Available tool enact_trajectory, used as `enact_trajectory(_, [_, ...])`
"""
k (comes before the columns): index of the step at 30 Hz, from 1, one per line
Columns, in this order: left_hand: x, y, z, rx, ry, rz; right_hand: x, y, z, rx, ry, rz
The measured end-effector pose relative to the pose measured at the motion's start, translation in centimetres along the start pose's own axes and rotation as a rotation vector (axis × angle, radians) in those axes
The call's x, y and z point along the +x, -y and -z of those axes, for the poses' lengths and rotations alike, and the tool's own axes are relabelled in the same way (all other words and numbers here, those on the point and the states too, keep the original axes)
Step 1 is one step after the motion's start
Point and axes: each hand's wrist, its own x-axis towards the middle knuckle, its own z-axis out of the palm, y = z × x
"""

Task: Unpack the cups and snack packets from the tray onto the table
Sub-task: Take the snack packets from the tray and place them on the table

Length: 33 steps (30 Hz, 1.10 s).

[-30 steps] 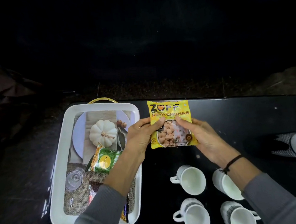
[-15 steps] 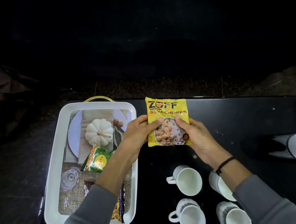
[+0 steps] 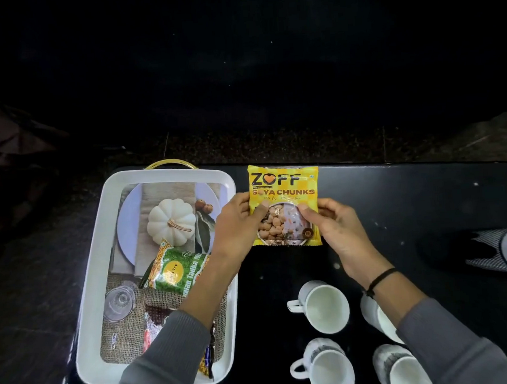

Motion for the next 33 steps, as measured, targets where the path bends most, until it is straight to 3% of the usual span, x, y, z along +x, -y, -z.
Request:
enact_trajectory(6, [-0.1,0.1,0.7,0.256,0.045,-0.158,-0.2,-0.7,0.1,-0.386,-0.208,0.228])
enact_trajectory(9, [-0.4,0.1,0.7,0.451,0.101,-0.292,-0.5,-0.8,-0.2,-0.513,-0.189,0.327])
enact_trajectory(12, [-0.5,0.4,0.3,0.573,0.181,-0.294,-0.6,-0.6,-0.6,-0.604,-0.167,0.343])
enact_trajectory(19, [-1.3,0.6,0.5,0.535,0.129,-0.258,-1.7,-0.3,-1.6,-0.644,-0.184,0.354])
enact_trajectory(29, [-5.1,2.4,7.6,0.457,-0.134,-0.255,-4.9,1.1,-9.0,-0.758,0.129,0.563])
enact_trajectory(33, [-6.6,4.7,11.4,0.449,-0.302,-0.181,-6.3,0.7,-13.0,-0.804,0.304,0.539])
